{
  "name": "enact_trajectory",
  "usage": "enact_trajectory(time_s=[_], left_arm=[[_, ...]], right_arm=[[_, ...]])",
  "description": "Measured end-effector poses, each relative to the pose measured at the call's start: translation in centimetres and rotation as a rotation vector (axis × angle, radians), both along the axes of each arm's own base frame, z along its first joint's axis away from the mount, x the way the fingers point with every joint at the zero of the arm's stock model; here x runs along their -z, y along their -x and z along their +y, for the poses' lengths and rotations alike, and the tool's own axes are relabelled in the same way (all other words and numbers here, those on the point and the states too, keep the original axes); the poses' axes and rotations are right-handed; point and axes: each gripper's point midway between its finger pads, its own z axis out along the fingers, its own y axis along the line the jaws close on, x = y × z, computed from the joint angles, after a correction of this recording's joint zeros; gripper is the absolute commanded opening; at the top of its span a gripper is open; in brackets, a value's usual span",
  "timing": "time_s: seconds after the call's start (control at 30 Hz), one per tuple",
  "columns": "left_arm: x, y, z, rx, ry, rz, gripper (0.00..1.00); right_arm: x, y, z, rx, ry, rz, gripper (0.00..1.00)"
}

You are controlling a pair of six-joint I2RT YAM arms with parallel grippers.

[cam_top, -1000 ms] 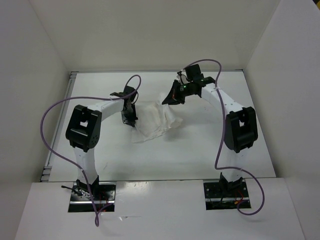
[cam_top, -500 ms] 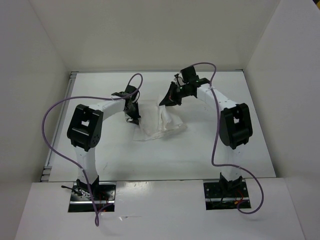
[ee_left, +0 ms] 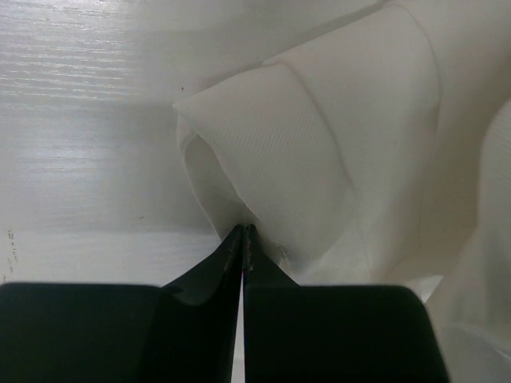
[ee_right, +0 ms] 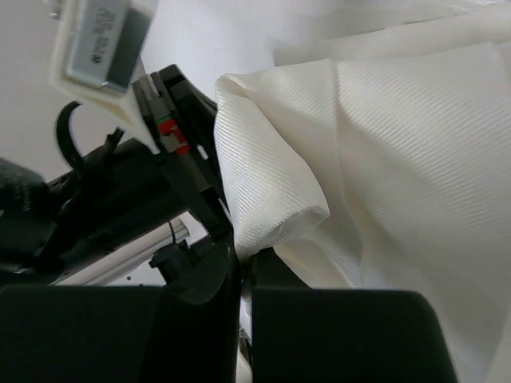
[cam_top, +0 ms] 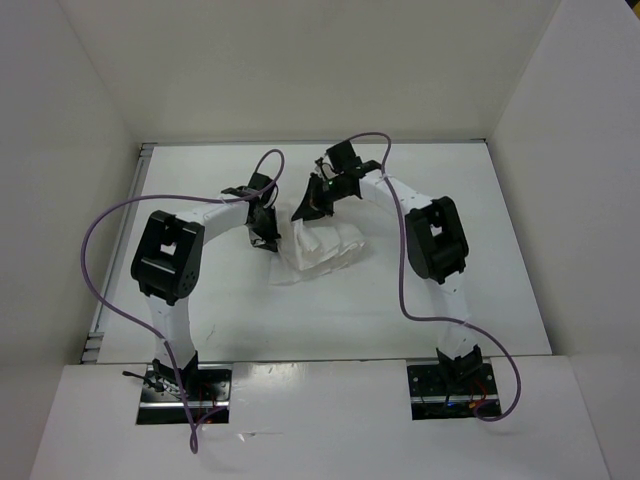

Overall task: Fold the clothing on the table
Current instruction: Fold the skirt

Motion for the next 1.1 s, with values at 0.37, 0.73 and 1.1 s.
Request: enact_trajectory(time_s=[0.37, 0.73, 1.1], left_arm=[[0.0, 0.2, 0.1, 0.000, -0.003, 0.008, 0.06], [-4.6, -0.6, 2.5, -0.062, -0.004, -0.058, 0.08], [-20.7, -1.5, 2.3, -0.040, 0.128, -0.408, 0.10]], right_arm=[[3.3, 1.1, 1.3, -0.035, -0.009, 0.093, 0.32], [0.1, 1.4, 3.7, -0.112, -0.201, 0.104, 0.47], [-3.9, -2.4, 0.1, -0.029, -0.123, -0.070, 0.06]])
